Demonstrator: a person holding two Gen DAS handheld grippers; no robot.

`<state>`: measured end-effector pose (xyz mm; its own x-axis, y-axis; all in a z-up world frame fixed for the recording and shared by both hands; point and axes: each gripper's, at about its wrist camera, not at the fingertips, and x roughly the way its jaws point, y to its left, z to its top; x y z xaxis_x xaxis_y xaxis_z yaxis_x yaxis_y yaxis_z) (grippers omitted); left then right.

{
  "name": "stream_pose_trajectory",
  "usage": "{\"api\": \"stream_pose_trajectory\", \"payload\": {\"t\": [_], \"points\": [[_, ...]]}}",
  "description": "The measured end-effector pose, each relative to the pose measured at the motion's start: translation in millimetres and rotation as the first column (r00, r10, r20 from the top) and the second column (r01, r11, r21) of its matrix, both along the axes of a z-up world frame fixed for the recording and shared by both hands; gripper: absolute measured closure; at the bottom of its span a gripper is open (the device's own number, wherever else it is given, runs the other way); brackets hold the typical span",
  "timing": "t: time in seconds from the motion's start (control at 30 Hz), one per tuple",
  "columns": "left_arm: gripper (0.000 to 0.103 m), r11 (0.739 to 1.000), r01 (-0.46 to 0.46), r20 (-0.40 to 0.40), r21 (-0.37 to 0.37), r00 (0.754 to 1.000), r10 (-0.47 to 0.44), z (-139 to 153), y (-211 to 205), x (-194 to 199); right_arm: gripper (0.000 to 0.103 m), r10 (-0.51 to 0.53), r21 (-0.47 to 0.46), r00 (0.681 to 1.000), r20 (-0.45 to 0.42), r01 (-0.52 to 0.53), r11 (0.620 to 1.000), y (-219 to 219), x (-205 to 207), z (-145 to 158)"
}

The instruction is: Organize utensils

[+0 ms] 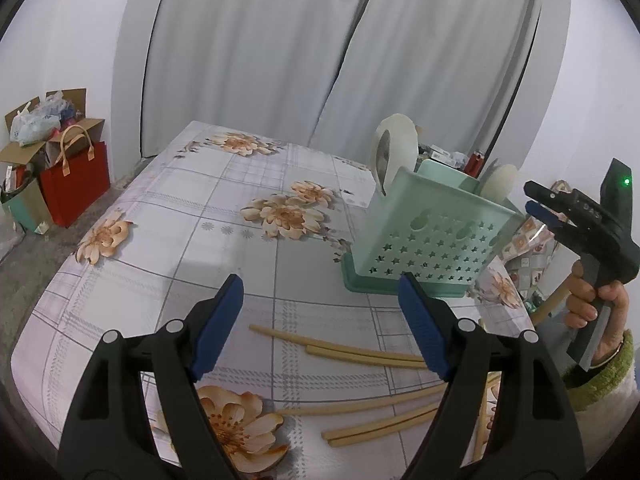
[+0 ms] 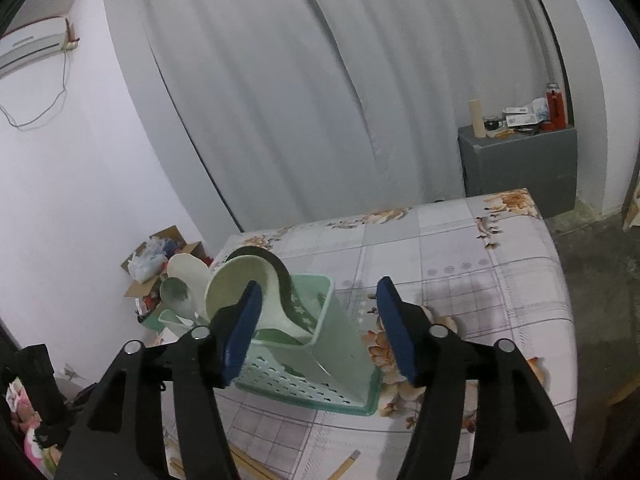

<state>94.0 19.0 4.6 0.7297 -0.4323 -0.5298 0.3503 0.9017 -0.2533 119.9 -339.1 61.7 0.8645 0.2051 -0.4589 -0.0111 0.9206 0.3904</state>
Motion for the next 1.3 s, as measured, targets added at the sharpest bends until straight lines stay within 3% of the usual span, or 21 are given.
{"api": "stream_pose_trajectory", "payload": {"t": [0.2,0.37,0.47,0.6,0.67,0.73,0.83,0.93,1.0,1.2,1.3], "points": [[0.027,0.999,0.052,-0.021,-0.006,0.998,-0.052,-0.8,-8.3,-7.5,0.042,-0.021,0.043,0.999,-0.035,0.023,0.999,-9.6,-29.2,-7.6],[0.029,0.976,0.216,-0.113,-0.021,0.97,-0.217,-15.5,-39.5,-20.4,0.042,-0.022,0.036,0.989,-0.145,0.027,0.999,1.5,-55.9,-28.3],[0.038,0.935,0.356,-0.156,-0.008,0.923,-0.353,-26.0,-69.2,-38.6,0.042,-0.036,0.033,0.976,-0.217,0.044,0.998,8.0,-71.3,-44.3],[0.048,0.859,0.489,-0.198,0.151,0.866,-0.459,-40.8,-112.8,-69.6,0.042,-0.038,0.076,0.962,-0.271,0.06,0.995,11.0,-86.9,-60.4],[0.052,0.823,0.505,-0.223,0.261,0.861,-0.457,-51.1,-128.7,-80.2,0.042,-0.043,0.081,0.957,-0.286,0.069,0.994,10.0,-91.4,-66.5],[0.056,0.798,0.522,-0.24,0.302,0.852,-0.466,-57.9,-136.2,-85.6,0.042,-0.044,0.086,0.954,-0.297,0.072,0.994,9.0,-94.3,-71.6],[0.066,0.788,0.531,-0.307,0.312,0.841,-0.445,-68.4,-144.0,-84.6,0.042,-0.044,0.107,0.949,-0.311,0.081,0.991,5.2,-95.2,-78.1],[0.077,0.781,0.51,-0.311,0.361,0.855,-0.415,-71.3,-149.5,-84.6,0.042,-0.034,0.142,0.949,-0.314,0.082,0.986,1.0,-93.0,-81.8],[0.095,0.774,0.493,-0.306,0.397,0.866,-0.394,-71.6,-153.4,-84.0,0.042,-0.028,0.153,0.95,-0.31,0.079,0.985,-0.8,-92.6,-82.6],[0.099,0.769,0.514,-0.354,0.38,0.849,-0.393,-65.5,-152.6,-68.6,0.042,-0.003,0.186,0.958,-0.287,0.059,0.981,1.7,-95.4,-83.9],[0.099,0.735,0.539,-0.345,0.412,0.838,-0.422,-49.2,-148.1,-58.6,0.042,0.01,0.19,0.964,-0.266,0.043,0.981,7.8,-98.4,-82.0]]}}
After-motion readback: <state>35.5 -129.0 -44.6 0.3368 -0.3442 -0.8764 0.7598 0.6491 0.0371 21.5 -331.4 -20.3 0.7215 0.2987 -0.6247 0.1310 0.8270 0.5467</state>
